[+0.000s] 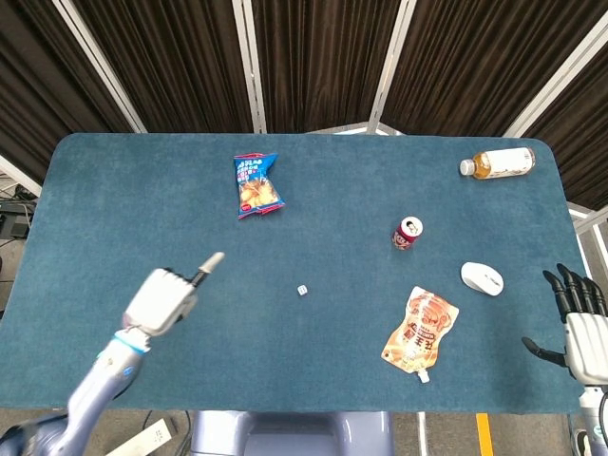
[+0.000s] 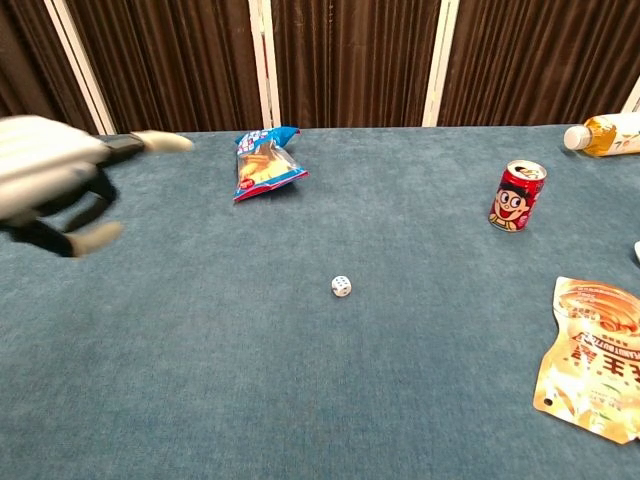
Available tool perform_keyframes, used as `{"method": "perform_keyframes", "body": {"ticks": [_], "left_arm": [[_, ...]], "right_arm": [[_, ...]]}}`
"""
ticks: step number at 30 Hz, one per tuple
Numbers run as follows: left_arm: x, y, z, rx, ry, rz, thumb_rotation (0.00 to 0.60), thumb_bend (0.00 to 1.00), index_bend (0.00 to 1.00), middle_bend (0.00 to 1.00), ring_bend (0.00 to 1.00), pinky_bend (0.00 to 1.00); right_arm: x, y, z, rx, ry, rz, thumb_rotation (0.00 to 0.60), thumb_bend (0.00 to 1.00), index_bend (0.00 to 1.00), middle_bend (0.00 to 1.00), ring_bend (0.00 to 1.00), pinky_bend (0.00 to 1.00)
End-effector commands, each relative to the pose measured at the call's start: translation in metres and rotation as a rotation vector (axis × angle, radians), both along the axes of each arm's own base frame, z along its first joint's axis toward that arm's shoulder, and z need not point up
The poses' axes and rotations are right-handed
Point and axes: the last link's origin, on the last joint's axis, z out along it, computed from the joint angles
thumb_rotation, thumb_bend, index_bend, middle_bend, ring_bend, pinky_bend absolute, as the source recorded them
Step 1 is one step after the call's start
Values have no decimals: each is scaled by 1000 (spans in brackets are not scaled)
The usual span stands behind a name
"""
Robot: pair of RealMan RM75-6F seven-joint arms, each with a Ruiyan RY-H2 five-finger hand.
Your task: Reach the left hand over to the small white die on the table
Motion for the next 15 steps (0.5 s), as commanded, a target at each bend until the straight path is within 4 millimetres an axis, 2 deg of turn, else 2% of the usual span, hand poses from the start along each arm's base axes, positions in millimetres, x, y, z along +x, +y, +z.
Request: {"method": "perform_keyframes", "body": {"ticks": [1,7,11,15], "left_arm": [[29,15,-28,-85,44,-30,600,634,0,839,835,754],[50,28,-60,-189,109,-34,600,699,0,845,839,754],[64,33,-78,-240,137,-33,600,701,0,845,838,754],[70,35,-95,-267,161,-22,600,701,0,845,839,754]], "right_arm": [[-5,-3,4,-7,-8,-19,600,5,63,0,0,0],[-14,-6,10,-23,-28,-48,600,4,62,0,0,0],[-15,-8,14,-31,-35,-50,600,5,63,0,0,0],[-18,-10,17,-34,-45,-64,600,5,62,0,0,0]]}}
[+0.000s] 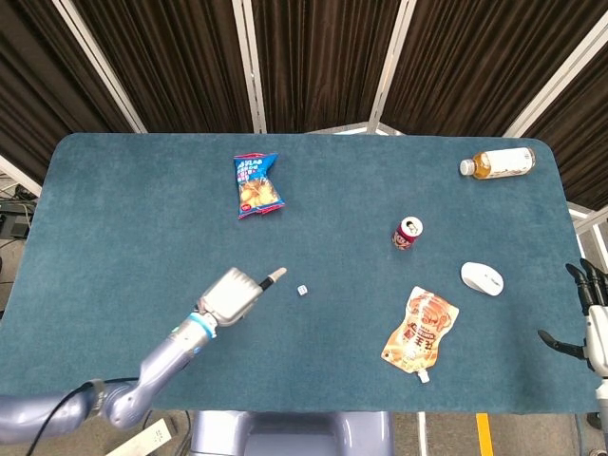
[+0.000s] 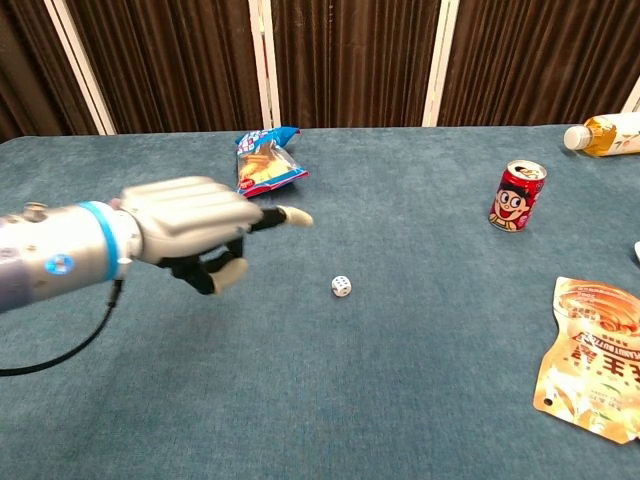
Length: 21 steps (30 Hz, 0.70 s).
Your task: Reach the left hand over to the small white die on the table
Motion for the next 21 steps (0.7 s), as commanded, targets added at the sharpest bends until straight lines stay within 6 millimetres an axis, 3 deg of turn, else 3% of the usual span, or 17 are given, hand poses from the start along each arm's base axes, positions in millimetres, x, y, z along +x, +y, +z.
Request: {"method": "perform_keyframes", "body": {"ticks": [1,9,21], "left_arm": [[9,2,-20,-37,34,1,600,701,0,845,839,754],[21,1,-43,-80,61,5,600,703,0,845,839,754],[28,-5,-56,-102,88,24,600,703,0,845,839,754]], "right_arm": [[-1,-2,2,-3,-5,-6,600,5,62,0,0,0],[-3,-1,4,-11,-14,-7,600,4,62,0,0,0],[-6,2,2,-11,-22,-6,600,5,63,0,0,0]]}}
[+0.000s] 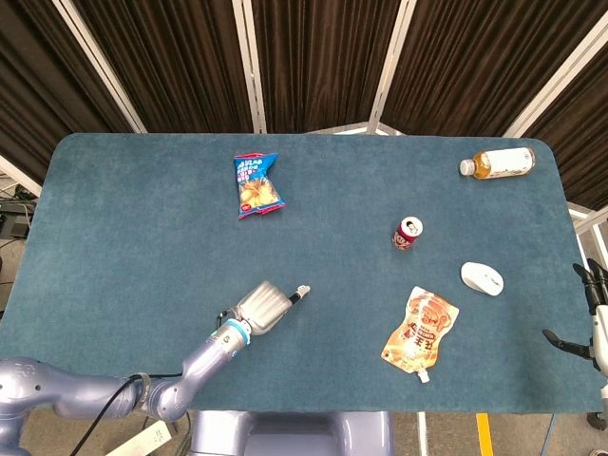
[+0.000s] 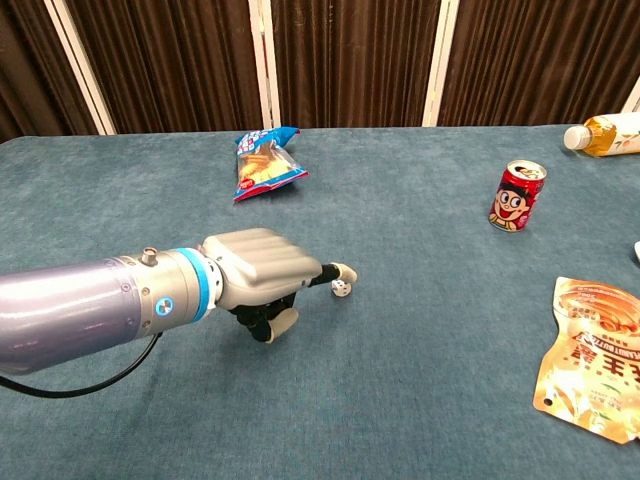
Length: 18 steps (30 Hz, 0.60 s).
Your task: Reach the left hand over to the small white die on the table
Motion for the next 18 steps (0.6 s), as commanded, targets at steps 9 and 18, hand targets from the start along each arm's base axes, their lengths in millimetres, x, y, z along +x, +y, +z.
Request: {"method": "perform_keyframes", "body": {"ticks": [9,18], "left_arm": [[-1,-2,-4,-7,20,7,600,703,0,845,838,754],[-12,-10,2,-19,38,22,600,703,0,845,839,754]], "right_arm": [[1,0,2,-2,0,4,600,4,63,0,0,0],[2,1,-1,5,7,6,600,5,63,0,0,0]]}}
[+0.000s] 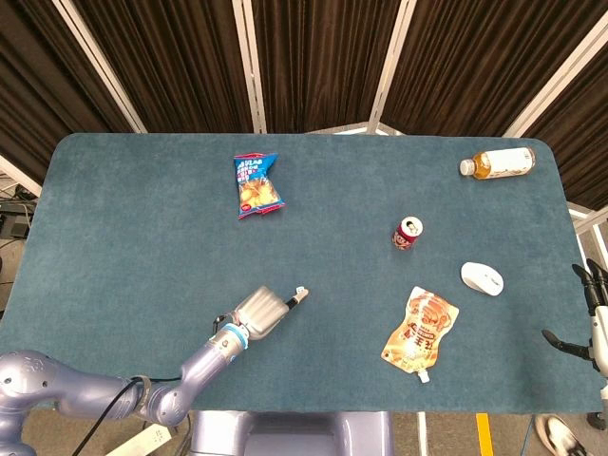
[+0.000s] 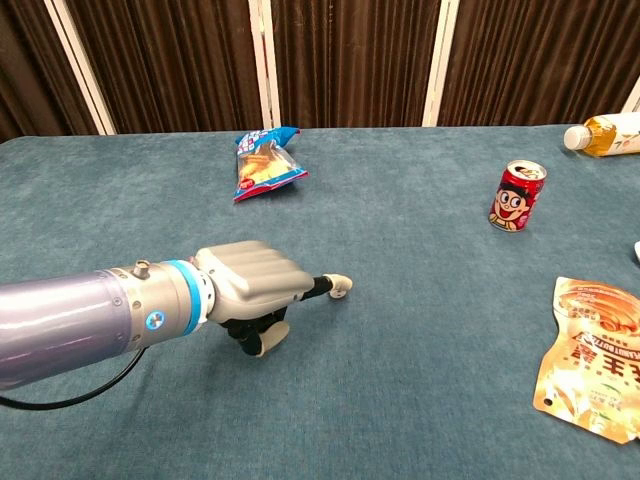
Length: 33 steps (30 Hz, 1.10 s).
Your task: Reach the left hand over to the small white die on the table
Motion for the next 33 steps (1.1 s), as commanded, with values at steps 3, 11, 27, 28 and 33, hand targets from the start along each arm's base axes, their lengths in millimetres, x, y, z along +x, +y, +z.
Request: {"method": "perform_keyframes", "body": {"ticks": [3,11,27,28,33], "left_arm": [[-9,-3,5,3,6,16,600,703,1,845,839,754],[-25,-5,20,21,10,34,600,704,17,845,839,754],[-30,-7,64,162,-212,-3,600,705,1,781,780,720],[-32,-9,69,169,-223,-4,600,705,1,777,776,715],[-43,-18,94,232,-269,-11,600,703,0,572,598,568]], "right_arm": [[1,1,-2,3,5,4,600,5,63,0,0,0],[1,1,-4,6,10,5,600,5,62,0,0,0],[2,1,-9,21,28,4,600,4,62,0,0,0],[2,2,-9,20,29,6,600,5,62,0,0,0],[3,3,-10,22,33,11,600,4,62,0,0,0]]}}
